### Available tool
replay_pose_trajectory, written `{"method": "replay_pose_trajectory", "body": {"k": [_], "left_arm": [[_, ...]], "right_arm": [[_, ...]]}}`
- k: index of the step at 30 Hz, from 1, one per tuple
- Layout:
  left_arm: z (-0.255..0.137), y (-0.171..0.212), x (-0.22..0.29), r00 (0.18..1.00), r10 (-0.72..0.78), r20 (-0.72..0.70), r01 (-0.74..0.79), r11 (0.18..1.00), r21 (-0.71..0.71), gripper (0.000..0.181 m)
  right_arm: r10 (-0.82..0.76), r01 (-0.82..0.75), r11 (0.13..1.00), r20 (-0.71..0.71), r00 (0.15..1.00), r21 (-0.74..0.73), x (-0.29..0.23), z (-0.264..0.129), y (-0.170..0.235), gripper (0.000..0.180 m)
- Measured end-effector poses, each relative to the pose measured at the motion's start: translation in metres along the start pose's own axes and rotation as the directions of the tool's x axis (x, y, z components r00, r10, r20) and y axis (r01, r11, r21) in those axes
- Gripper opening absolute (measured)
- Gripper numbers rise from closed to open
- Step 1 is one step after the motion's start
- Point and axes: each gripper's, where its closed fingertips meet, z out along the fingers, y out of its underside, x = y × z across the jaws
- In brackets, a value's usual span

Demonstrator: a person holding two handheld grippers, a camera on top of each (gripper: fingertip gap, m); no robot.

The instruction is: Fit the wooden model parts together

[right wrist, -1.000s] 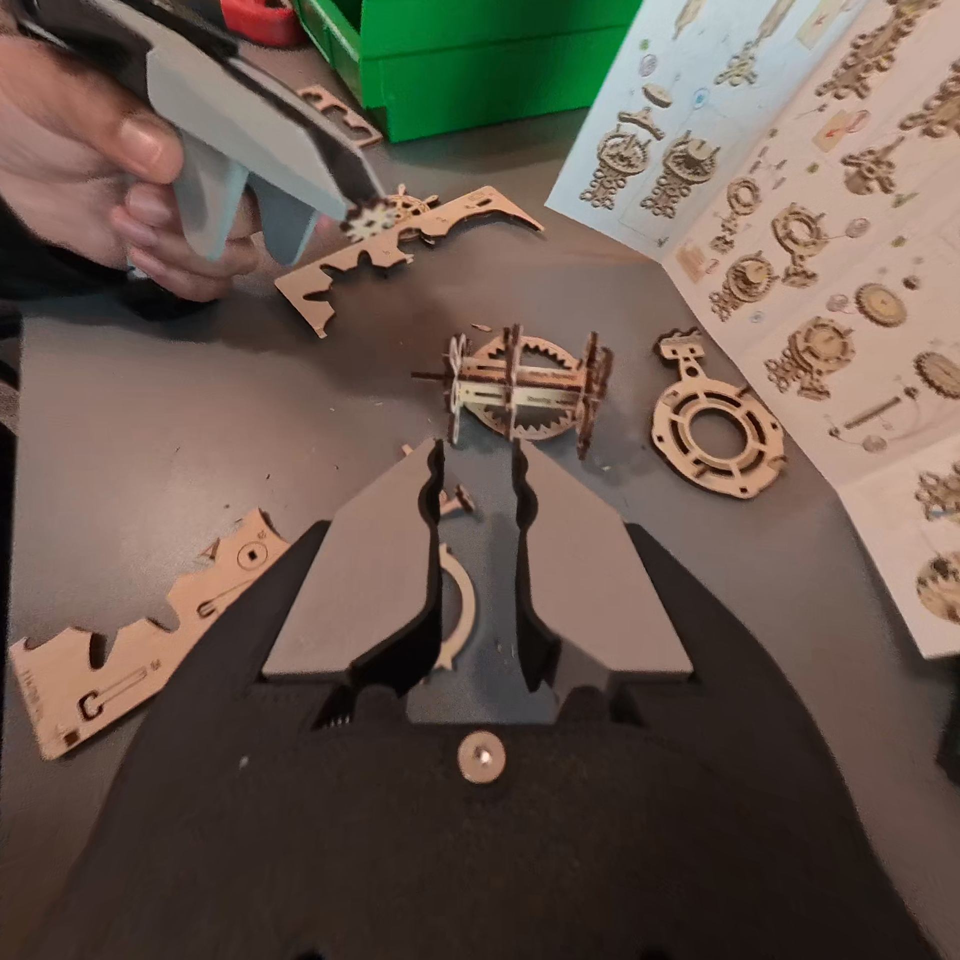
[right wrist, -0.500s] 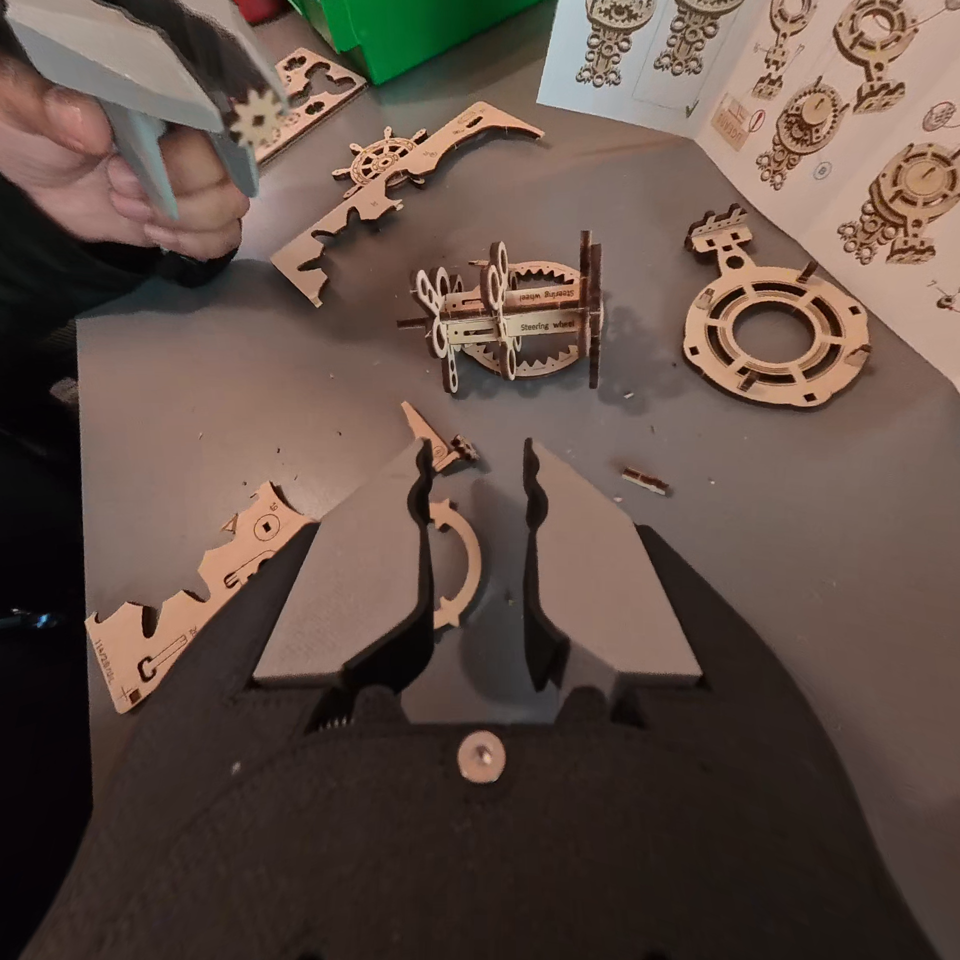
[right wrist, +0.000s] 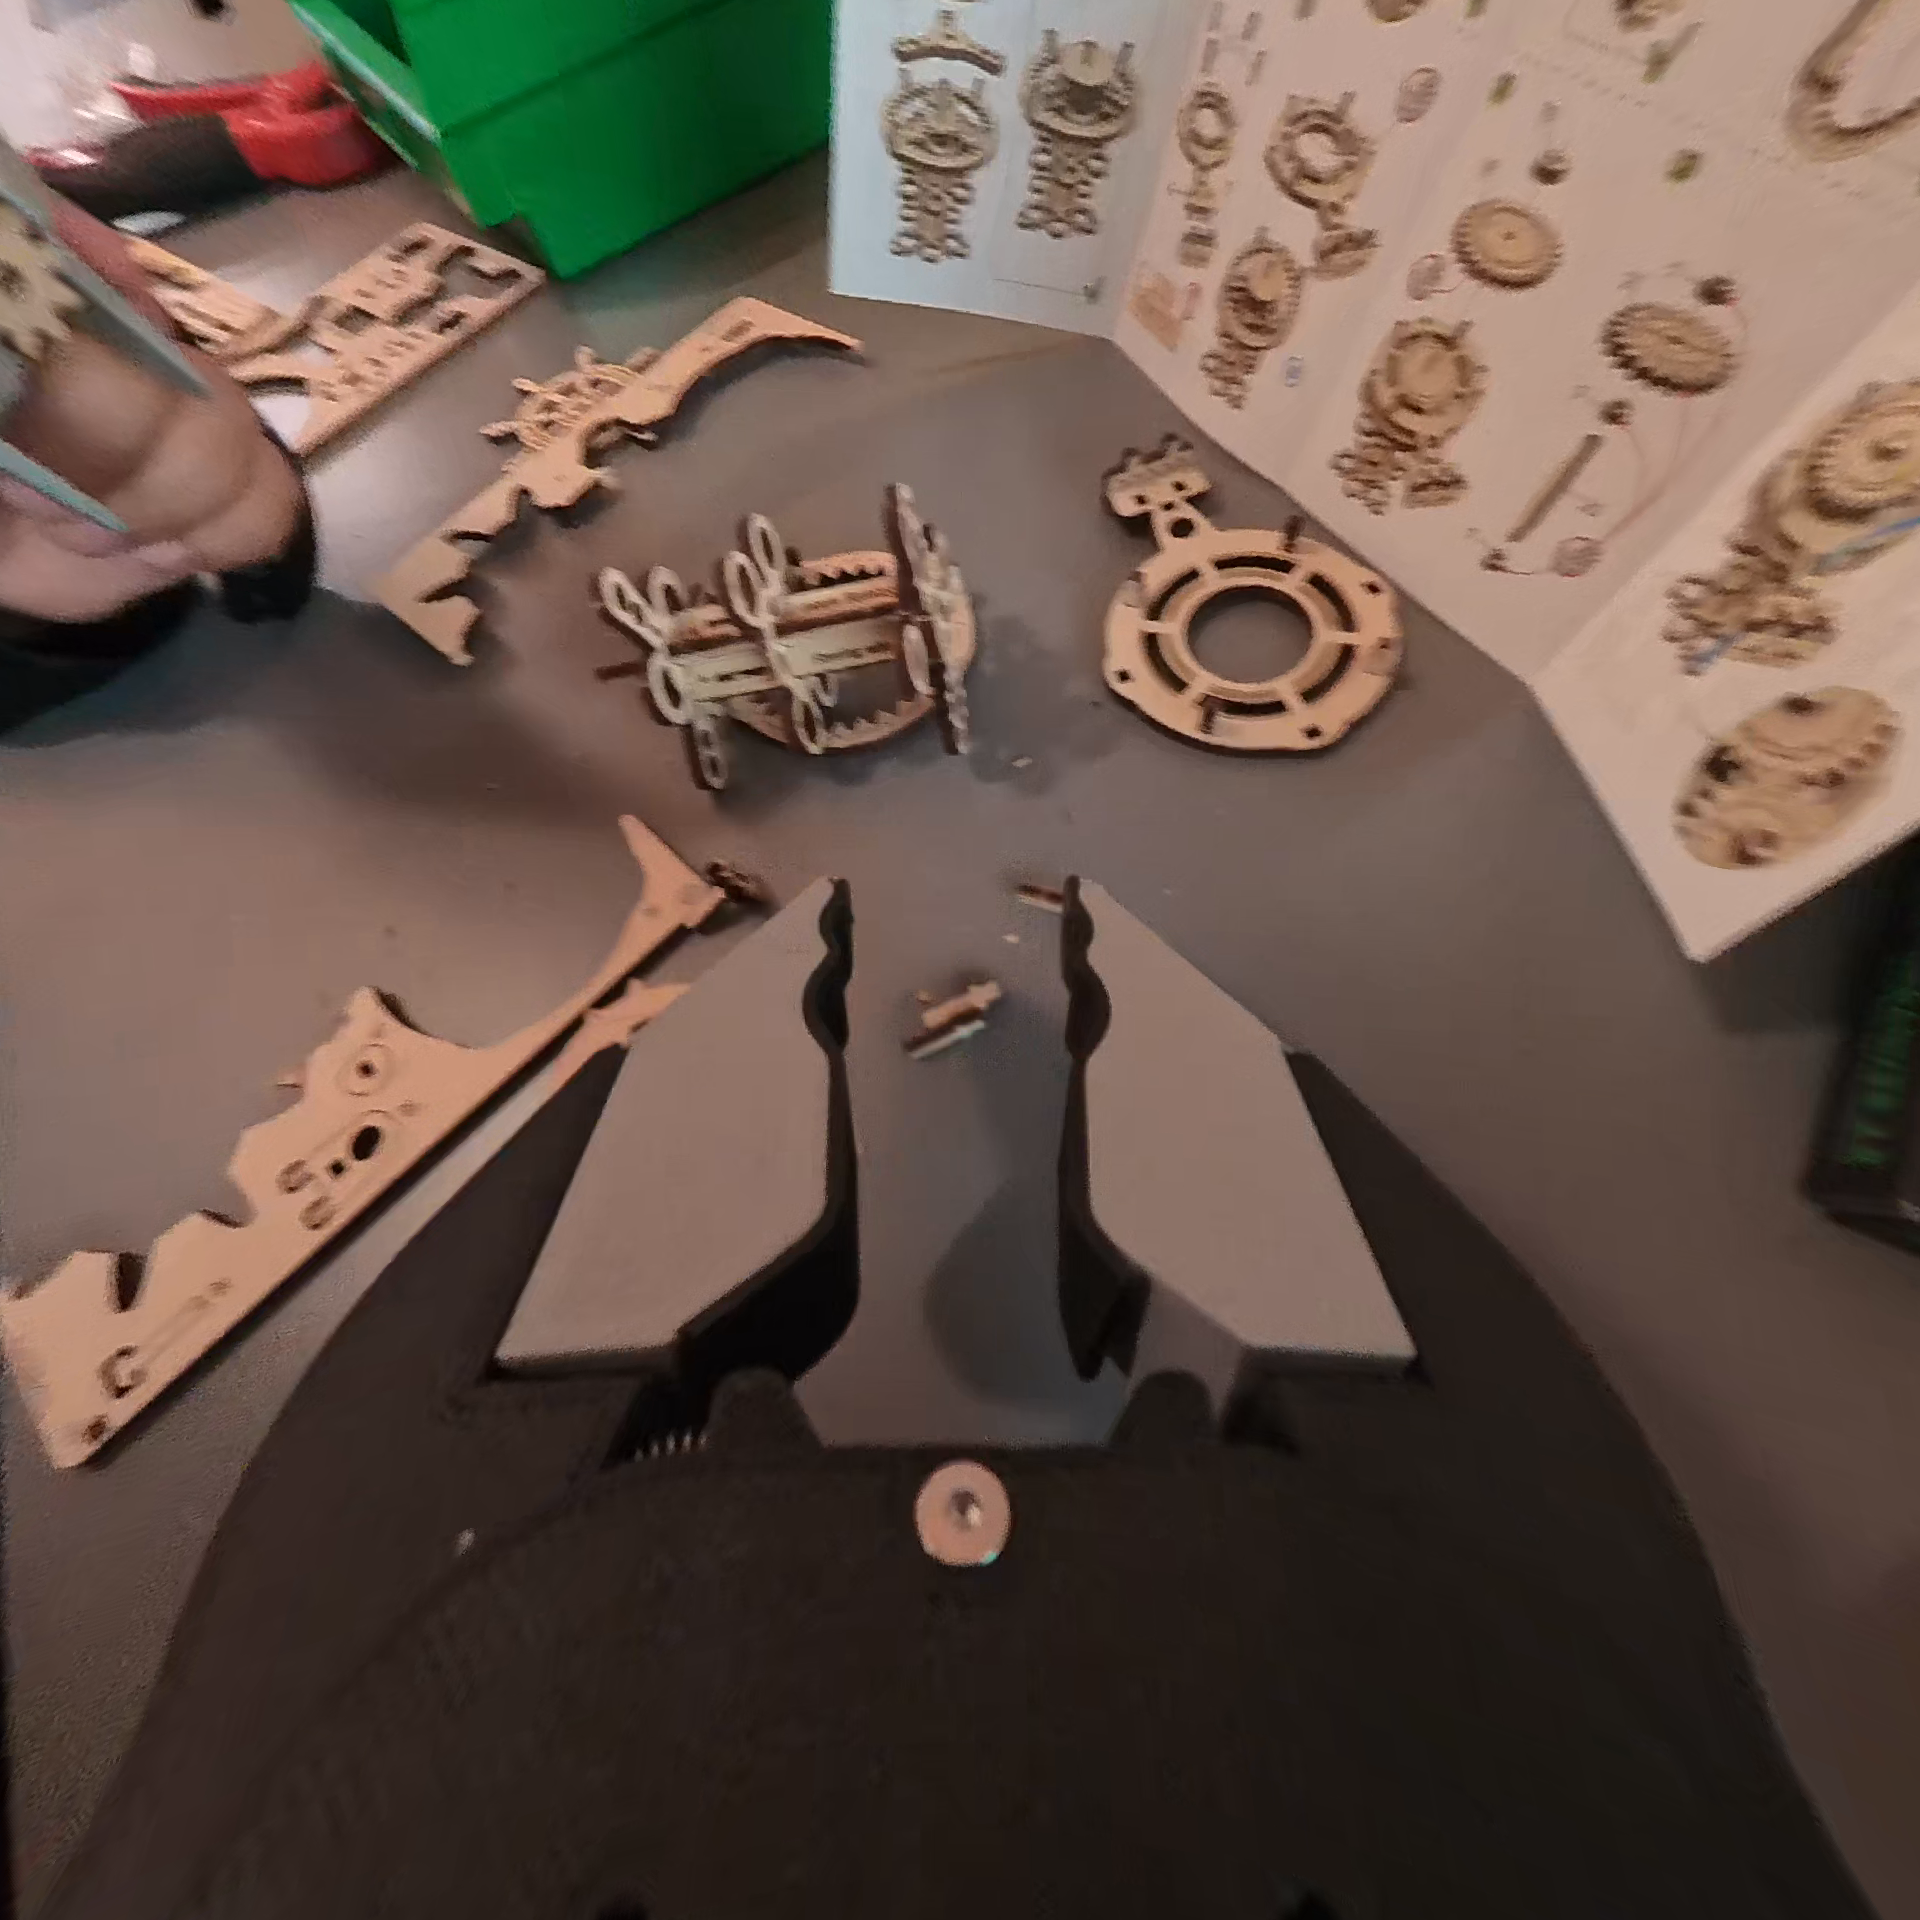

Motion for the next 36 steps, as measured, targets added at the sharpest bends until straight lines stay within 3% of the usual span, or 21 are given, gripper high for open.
{"method": "replay_pose_trajectory", "body": {"k": [8, 14, 22, 36], "left_arm": [[-0.005, 0.001, -0.013, 0.995, 0.04, 0.089, -0.04, 0.999, -0.002, 0.013], [-0.009, 0.001, -0.014, 0.988, 0.1, 0.119, -0.099, 0.995, -0.012, 0.013], [-0.01, 0.003, -0.017, 0.989, 0.065, 0.134, -0.061, 0.998, -0.031, 0.013], [-0.01, 0.004, -0.02, 0.988, -0.014, 0.153, 0.02, 0.999, -0.037, 0.013]], "right_arm": [[-0.011, 0.022, 0.998, -0.217, 0.976, 0.05, 0.037, -0.018, -0.001, 0.036], [-0.023, 0.038, 0.998, -0.296, 0.955, 0.044, 0.047, -0.024, 0.001, 0.035], [-0.053, 0.054, 0.999, -0.238, 0.97, 0.001, 0.041, -0.017, 0.005, 0.037], [-0.148, 0.152, 0.985, -0.051, 0.988, 0.085, 0.042, -0.006, -0.018, 0.042]]}}
